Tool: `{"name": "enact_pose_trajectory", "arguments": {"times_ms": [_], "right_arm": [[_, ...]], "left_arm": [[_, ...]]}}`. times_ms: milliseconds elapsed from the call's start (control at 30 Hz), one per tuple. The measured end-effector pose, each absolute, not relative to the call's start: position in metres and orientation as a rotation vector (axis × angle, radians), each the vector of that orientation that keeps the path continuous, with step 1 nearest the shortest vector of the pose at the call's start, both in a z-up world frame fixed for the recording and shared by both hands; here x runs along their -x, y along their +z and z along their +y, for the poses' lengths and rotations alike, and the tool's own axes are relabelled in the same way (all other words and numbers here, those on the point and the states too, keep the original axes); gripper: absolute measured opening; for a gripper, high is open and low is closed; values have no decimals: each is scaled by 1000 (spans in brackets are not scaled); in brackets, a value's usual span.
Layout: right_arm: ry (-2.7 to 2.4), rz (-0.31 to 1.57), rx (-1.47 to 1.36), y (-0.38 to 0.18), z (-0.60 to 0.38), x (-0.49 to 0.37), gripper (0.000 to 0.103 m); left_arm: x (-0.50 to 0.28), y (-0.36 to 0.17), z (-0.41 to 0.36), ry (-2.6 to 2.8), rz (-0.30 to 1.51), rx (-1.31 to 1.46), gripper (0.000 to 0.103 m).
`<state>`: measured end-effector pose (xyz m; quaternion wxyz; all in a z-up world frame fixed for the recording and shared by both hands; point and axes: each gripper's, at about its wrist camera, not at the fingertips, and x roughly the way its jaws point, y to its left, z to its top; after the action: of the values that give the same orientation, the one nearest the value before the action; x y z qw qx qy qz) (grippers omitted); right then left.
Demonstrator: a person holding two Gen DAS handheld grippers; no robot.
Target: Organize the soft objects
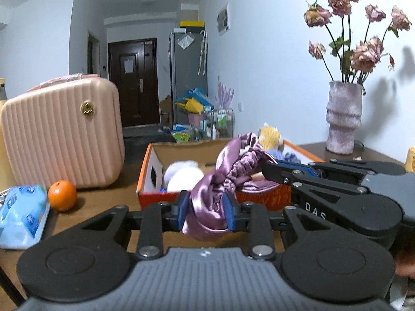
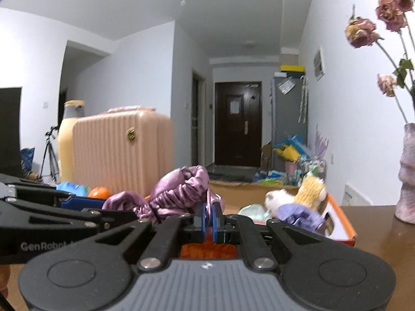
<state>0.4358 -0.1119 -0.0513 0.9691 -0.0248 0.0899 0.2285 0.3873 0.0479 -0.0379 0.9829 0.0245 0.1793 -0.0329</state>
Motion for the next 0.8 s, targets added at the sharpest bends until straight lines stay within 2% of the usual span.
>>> {"name": "enact_pose_trajectory", "arguments": {"times_ms": [167,500,667,800], "right_arm": [[428,160,26,-48,-119,-453,4],[426,80,-72,-25,-143,-486,3],[440,66,-87,-18,-143,-505,4],[465,68,-90,-18,-139,-516,4]], "left_arm": [[-408,-29,40,-65,322,-31,17],[-452,-23,27,-131,303,26,19],[-466,-26,25,-202,332,56,46],[-476,-31,16,-250,353,38,55]]}}
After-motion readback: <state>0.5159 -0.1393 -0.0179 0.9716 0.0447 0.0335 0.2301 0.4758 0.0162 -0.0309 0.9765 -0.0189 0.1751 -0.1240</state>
